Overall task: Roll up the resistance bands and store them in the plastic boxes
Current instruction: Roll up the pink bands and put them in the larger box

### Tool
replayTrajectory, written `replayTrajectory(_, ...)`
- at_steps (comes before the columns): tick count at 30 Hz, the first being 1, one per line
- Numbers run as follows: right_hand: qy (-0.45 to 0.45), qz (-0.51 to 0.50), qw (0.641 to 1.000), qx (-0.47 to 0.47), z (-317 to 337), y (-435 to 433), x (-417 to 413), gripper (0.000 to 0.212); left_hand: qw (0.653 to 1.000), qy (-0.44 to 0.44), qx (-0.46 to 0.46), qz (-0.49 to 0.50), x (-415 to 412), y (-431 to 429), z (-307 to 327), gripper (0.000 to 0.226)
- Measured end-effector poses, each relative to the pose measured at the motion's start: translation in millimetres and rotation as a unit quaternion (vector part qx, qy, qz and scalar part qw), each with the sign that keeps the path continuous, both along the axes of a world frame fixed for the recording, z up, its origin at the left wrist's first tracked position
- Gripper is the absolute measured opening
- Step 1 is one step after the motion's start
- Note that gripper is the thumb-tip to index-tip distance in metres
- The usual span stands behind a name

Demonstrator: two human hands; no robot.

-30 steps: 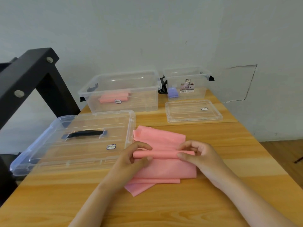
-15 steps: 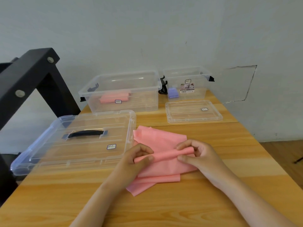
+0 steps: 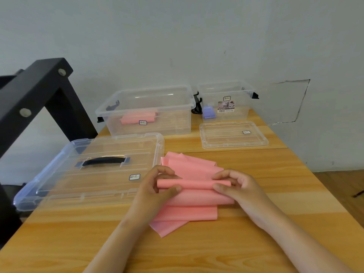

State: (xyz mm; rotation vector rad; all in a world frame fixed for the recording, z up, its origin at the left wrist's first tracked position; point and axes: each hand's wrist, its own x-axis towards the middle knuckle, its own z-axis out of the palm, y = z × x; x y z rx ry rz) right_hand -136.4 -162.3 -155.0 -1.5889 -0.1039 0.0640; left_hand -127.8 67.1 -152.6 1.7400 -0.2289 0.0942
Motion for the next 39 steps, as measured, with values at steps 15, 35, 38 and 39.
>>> replayTrajectory(15,-0.030,-0.006,0.999,-0.015,0.9,-2.6,-0.3,0.017,0.997,-0.004,0.071,-0.024,0.7,0.2,-6.7,0.018)
replayTrajectory(35,-0.003,0.010,0.998,-0.058,5.1,-1.3,-3.0,0.013,0.995,-0.063,0.075,-0.008,-3.0,-2.4,-3.5,0.023)
replayTrajectory(38,0.000,0.010,0.998,-0.064,4.9,-0.5,-2.8,0.023,0.994,-0.070,0.076,0.016,-1.3,-3.1,-3.6,0.018)
replayTrajectory(39,0.003,0.012,0.998,-0.062,5.8,-0.4,-3.2,0.024,0.994,-0.072,0.074,0.021,-0.7,-2.7,-4.4,0.018)
